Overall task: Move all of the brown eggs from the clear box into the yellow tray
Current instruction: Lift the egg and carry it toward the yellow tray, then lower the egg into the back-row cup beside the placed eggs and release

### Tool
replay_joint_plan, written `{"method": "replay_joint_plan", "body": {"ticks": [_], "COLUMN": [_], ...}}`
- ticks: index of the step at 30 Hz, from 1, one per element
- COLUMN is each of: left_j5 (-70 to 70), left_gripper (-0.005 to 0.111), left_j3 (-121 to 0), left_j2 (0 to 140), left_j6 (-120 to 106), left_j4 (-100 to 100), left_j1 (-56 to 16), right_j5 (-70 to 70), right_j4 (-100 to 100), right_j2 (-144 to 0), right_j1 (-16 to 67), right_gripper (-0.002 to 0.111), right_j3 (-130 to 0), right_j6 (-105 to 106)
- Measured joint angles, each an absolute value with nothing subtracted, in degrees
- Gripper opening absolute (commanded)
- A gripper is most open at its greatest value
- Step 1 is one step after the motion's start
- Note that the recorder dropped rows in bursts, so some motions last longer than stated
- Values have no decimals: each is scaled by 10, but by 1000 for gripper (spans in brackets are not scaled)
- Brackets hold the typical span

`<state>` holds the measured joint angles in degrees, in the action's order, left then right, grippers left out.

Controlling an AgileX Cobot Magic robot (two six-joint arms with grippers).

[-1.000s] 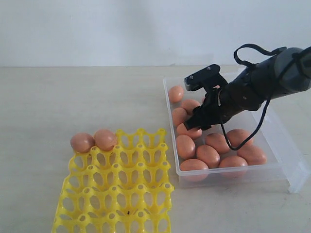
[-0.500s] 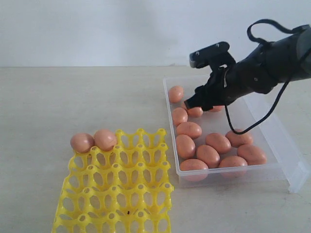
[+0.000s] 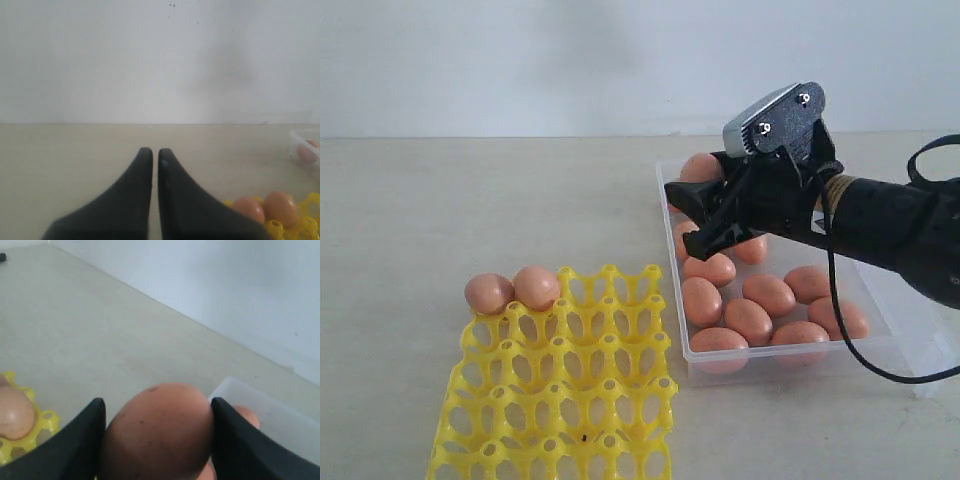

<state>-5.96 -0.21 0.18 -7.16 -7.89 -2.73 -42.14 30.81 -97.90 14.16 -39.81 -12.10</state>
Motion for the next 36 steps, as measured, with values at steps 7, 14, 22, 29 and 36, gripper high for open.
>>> {"method": "replay_joint_plan", "body": {"ticks": [7,14,22,29,36], "left_j5": [-60,-60,-60,-60,-60], "left_gripper": [4,4,4,4,4], "left_j3": [-2,-2,-2,-2,-2], "left_j2": [2,2,2,2,2], "left_j6": [-72,-72,-72,-72,-72], "left_j4": [-79,-79,-79,-79,-79], "left_j1": [-27,-27,-27,-27,-27], "right_j5": [-476,-490,-510,-501,-484], "right_j4": [258,130,135,204,239], "right_j2": [-979,-1006,-1071,-1101,-1160], "right_j1": [231,290,291,291,291], "right_gripper": [0,0,0,0,0], "right_j3": [-398,-415,-433,-451,-510], "right_j6": [17,114,-7,-41,-45]}}
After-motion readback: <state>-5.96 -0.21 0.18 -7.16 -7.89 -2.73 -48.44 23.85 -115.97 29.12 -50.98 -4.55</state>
